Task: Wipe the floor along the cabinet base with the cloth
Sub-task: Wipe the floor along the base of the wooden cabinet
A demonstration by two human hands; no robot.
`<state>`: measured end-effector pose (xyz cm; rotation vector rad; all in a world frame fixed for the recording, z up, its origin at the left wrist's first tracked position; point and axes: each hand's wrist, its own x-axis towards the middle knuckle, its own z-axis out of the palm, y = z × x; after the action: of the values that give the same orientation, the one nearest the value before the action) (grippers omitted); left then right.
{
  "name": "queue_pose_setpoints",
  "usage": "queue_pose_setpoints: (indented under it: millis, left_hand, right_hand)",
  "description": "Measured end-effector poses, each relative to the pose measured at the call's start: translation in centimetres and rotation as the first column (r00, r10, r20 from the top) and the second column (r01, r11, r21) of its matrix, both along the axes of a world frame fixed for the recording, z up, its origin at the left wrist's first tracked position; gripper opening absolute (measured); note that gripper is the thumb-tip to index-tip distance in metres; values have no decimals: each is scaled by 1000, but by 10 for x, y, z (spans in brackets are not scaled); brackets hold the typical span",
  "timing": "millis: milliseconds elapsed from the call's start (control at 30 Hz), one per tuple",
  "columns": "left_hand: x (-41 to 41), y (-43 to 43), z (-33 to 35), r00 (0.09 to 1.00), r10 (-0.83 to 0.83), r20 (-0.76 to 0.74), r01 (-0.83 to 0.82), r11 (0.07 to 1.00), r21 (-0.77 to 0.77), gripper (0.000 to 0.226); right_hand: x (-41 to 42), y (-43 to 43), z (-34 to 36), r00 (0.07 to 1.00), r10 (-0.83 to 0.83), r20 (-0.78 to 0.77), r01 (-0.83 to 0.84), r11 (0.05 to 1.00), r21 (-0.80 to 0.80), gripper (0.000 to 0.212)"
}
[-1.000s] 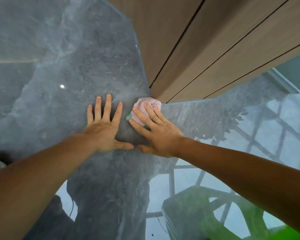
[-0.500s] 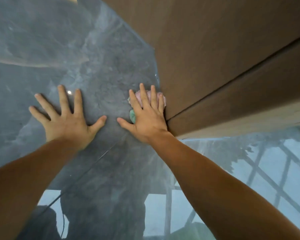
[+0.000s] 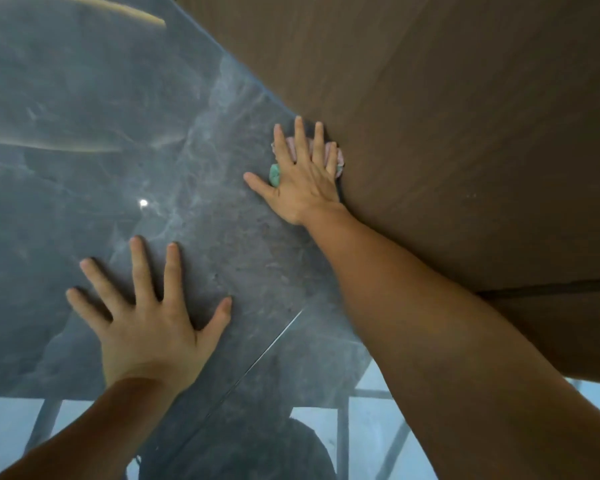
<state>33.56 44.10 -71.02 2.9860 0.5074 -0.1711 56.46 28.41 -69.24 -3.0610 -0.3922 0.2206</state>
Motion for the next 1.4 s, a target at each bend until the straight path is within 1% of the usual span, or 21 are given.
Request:
queue_pose_setpoints:
  millis: [133, 367, 433, 567, 767, 867, 933, 1000, 1100, 1167, 1233, 1267, 1300, 1333, 1367, 1400]
  left_hand:
    - [2, -3, 4, 1000, 9, 5, -8, 999, -33, 102]
    - [-1, -5, 16, 1000, 18, -17, -19, 997, -70, 103]
    - [0, -4, 16, 1000, 21, -10, -22, 997, -80, 102]
    - [-1, -4, 13, 1000, 11, -22, -13, 997, -82, 103]
    - [-3, -1, 17, 997, -1, -72, -6, 996, -90, 103]
    - [-6, -7, 17, 998, 8, -59, -14, 994, -109, 100]
    - [-13, -27, 20, 999, 27, -38, -33, 984, -175, 94]
    - [-27, -55, 21, 998, 57, -18, -60, 974, -219, 89]
    - [-42, -87, 15, 994, 107, 10, -102, 965, -241, 84]
    - [-49, -90, 9, 994, 109, 24, -101, 967, -234, 83]
    - [-52, -86, 1, 995, 79, 55, -67, 979, -192, 84]
    - [-53, -84, -1, 995, 75, 64, -62, 982, -180, 85]
    - [-54, -83, -3, 995, 72, 71, -59, 983, -175, 86]
    - [-53, -83, -4, 994, 69, 80, -55, 984, -167, 87]
    - [-52, -84, -5, 993, 69, 91, -55, 987, -154, 87]
    - [-51, -84, -6, 992, 77, 97, -62, 987, -145, 86]
  right_hand:
    - [11, 0, 4, 998, 38, 47, -35, 997, -71, 90]
    - [-11, -4, 22, 994, 5, -106, -19, 992, -128, 86]
    - [-36, -6, 23, 991, -16, -135, 1, 994, -113, 87]
    - [-103, -23, 23, 988, 1, -157, -14, 997, -79, 92]
    - [-227, -60, 36, 956, 59, -286, -90, 992, -94, 99]
    - [-254, -70, 44, 941, 56, -334, -98, 989, -110, 99]
    - [-268, -73, 46, 930, 57, -363, -106, 988, -116, 99]
    - [-284, -83, 43, 931, 101, -350, -147, 983, -107, 97]
    - [-300, -114, 37, 934, 217, -283, -258, 959, -115, 89]
    - [-303, -137, 34, 930, 281, -238, -320, 936, -145, 86]
    - [-304, -157, 31, 920, 318, -228, -358, 920, -158, 84]
    - [-305, -171, 30, 920, 304, -248, -350, 921, -170, 84]
    - [-306, -188, 30, 931, 244, -270, -302, 933, -198, 85]
    - [-304, -212, 31, 952, 137, -275, -205, 950, -235, 87]
    - [-299, -241, 33, 961, -16, -277, -60, 962, -265, 89]
    - [-292, -271, 38, 935, -196, -294, 110, 952, -285, 92]
